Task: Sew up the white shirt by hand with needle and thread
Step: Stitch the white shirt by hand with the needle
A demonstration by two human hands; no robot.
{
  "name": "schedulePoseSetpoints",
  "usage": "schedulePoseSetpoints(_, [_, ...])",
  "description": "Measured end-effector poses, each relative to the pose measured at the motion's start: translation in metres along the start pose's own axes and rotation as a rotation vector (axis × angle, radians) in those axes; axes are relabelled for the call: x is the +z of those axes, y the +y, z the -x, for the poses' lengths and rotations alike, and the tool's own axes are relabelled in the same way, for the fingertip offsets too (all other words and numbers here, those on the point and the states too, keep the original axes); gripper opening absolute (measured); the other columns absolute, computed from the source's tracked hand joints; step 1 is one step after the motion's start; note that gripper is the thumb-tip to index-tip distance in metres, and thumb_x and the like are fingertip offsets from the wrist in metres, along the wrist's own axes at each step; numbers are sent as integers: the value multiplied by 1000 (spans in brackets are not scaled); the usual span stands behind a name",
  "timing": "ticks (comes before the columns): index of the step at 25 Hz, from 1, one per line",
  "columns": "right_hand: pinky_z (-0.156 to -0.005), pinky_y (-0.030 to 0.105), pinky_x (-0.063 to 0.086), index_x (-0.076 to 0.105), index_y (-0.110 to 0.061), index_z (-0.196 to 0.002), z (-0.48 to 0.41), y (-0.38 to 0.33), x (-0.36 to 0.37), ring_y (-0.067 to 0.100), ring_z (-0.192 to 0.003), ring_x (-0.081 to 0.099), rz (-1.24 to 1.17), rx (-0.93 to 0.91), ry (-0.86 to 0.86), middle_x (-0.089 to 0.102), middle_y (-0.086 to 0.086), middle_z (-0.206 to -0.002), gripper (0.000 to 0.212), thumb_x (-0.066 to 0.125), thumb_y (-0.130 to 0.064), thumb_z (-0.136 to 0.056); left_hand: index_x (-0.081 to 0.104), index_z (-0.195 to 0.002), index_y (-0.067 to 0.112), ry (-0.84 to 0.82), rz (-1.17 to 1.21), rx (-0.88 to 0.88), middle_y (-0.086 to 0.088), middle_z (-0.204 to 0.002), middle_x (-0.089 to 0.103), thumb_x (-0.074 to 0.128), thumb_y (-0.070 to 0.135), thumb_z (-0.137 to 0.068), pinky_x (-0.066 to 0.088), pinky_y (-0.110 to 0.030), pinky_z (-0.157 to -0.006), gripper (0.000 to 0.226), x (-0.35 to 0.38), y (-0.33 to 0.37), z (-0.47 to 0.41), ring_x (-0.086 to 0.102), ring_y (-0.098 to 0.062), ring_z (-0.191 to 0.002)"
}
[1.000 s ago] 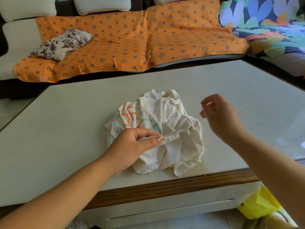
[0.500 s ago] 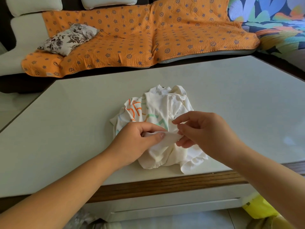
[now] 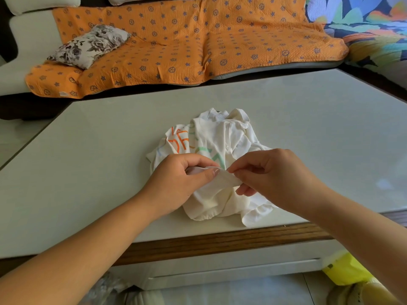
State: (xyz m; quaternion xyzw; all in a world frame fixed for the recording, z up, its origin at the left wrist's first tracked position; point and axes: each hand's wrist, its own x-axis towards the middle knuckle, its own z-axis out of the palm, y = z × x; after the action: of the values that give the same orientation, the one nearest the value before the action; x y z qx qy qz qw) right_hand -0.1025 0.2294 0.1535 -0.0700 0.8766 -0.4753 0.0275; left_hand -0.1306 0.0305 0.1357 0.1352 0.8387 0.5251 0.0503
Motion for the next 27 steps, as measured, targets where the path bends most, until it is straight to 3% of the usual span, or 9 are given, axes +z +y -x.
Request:
schedulePoseSetpoints(14, [-71,16,56,74,-28,-86,1,-3,-1,4,-62,70,-39,31,-6,74,-3,-66,20,61,-14,-93,75,-80,38,-5,32,-23,19,-90,73,70,26,-86,48,-9,-74,14,0,-1,-1,66,4,-87])
schedulePoseSetpoints(18, [-69,13,55,74,-27,-85,0,-3,-1,4,-62,70,-34,25,-19,74,-3,-66,21,61,-12,-93,75,-81,38,-19,45,-39,18,-90,74,71,27,-85,48,-8,-74,13,0,-2,-1,66,4,-87])
schedulePoseSetpoints(21, [-69,11,53,74,-26,-86,-1,-2,-1,6,-63,71,-58,23,-43,74,-2,-67,20,61,-11,-93,77,-81,35,-36,115,-80,13,-92,75,72,33,-79,51,-15,-78,5,0,-2,-2,68,-1,-90])
schedulePoseSetpoints(24, [-70,14,55,75,-21,-88,-2,1,-1,11,-65,72,-141,37,-65,75,2,-69,17,62,-10,-92,78,-84,29,-76,229,-149,4,-93,76,73,37,-68,52,-26,-88,18,1,-3,-3,70,-10,-93])
schedulePoseSetpoints(27, [-70,20,58,74,-14,-91,-4,3,4,15,-67,74,-261,61,-94,75,7,-73,13,63,-8,-92,77,-84,22,-113,318,-197,0,-90,76,74,32,-67,52,-26,-84,20,3,-3,-3,70,-10,-88])
